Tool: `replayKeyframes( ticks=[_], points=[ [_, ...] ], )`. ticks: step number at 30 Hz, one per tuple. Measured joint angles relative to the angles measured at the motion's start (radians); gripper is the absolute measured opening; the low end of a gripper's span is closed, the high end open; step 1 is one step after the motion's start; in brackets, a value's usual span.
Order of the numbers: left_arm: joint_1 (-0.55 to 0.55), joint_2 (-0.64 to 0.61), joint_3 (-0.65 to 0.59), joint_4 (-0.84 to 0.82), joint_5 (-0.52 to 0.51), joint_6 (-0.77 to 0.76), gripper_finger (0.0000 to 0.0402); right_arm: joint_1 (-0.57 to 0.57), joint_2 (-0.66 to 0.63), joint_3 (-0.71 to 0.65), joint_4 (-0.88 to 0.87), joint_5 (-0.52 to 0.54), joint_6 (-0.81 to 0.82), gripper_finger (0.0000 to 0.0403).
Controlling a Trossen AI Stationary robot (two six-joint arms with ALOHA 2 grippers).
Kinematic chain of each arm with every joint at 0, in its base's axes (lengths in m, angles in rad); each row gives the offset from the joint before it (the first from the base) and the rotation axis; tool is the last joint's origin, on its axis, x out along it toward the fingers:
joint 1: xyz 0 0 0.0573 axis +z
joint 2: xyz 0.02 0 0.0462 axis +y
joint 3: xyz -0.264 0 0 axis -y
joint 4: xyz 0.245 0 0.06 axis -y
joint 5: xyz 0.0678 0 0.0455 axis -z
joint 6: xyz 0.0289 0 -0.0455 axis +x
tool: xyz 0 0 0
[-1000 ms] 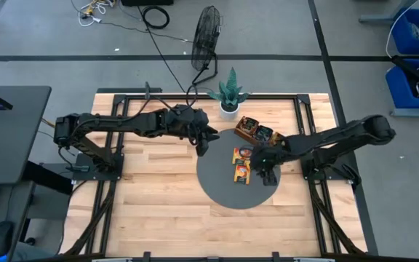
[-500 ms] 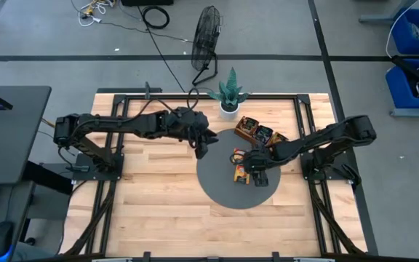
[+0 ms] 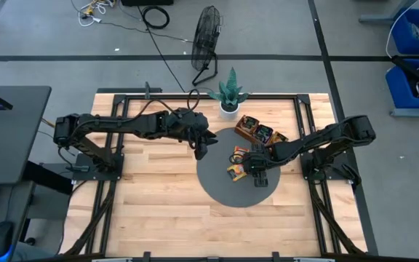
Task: Pick & Place Tea
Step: Put the yellow tea bag into the wooden organizer
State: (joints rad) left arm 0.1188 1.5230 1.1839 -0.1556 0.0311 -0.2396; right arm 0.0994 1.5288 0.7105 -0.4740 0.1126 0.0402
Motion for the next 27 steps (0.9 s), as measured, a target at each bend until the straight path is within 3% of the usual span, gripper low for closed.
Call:
replayKeyframes(
  ticks=[9, 16, 27],
  points=[
    [0.0, 0.0, 0.0, 0.0, 0.0, 0.0, 0.0113, 0.0, 0.0, 0.0, -0.001, -0.053, 0.005, 0.0012],
    [0.0, 0.0, 0.0, 0.0, -0.001, -0.001, 0.0113, 0.0, -0.007, 0.019, -0.049, -0.048, 0.032, 0.0003],
    [-0.004, 0.0, 0.0, -0.002, -0.001, 0.059, 0.0113, 0.0, -0.133, 0.198, -0.184, -0.041, 0.064, 0.0001]
  ],
)
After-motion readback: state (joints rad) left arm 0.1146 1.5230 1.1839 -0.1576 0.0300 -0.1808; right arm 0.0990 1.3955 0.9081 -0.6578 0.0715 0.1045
